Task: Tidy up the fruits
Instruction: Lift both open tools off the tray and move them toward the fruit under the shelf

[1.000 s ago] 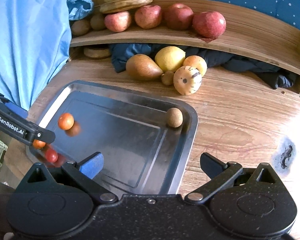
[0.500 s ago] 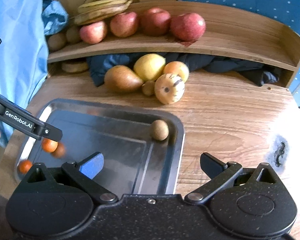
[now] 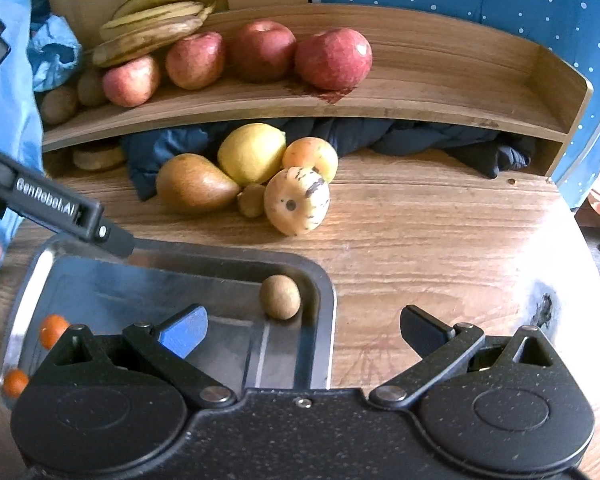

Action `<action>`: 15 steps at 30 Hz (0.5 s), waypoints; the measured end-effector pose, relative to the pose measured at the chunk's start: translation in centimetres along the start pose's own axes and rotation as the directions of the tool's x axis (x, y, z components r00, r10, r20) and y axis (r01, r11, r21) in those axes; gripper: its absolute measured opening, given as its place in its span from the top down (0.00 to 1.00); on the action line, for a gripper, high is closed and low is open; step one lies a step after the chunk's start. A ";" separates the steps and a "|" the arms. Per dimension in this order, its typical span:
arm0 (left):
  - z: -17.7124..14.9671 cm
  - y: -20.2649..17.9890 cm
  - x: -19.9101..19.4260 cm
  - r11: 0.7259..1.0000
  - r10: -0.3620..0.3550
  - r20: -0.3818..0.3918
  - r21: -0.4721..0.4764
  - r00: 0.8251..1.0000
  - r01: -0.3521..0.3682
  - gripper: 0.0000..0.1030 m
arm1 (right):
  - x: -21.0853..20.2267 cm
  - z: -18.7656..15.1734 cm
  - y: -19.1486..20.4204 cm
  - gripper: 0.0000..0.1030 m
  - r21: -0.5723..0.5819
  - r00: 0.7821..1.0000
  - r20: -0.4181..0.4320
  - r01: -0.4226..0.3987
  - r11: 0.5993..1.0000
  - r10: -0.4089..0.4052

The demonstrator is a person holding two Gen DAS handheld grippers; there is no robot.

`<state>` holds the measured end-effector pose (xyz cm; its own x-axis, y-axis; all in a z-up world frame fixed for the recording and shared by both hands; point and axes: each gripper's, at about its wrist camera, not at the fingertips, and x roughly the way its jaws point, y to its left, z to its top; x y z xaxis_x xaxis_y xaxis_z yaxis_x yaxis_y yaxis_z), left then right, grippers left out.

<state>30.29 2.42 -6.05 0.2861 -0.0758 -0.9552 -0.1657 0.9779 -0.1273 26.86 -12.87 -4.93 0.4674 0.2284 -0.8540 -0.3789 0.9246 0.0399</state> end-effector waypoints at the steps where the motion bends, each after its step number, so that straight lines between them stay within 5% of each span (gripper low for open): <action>1: 0.3 0.0 0.1 1.000 -0.010 0.005 -0.010 1.000 0.010 0.01 | 0.2 0.2 0.0 0.01 -0.002 1.000 -0.002 0.008 1.000 -0.008; 15: 3.0 0.8 2.1 0.973 -0.108 0.072 -0.199 0.992 0.120 0.01 | 2.9 3.7 0.0 0.02 -0.037 0.999 0.011 0.032 0.999 -0.032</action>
<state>33.64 3.61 -7.37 0.3698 -0.1663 -0.9141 -0.3149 0.9032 -0.2918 31.17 -11.10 -5.45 0.4882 0.2024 -0.8489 -0.3926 0.9197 -0.0066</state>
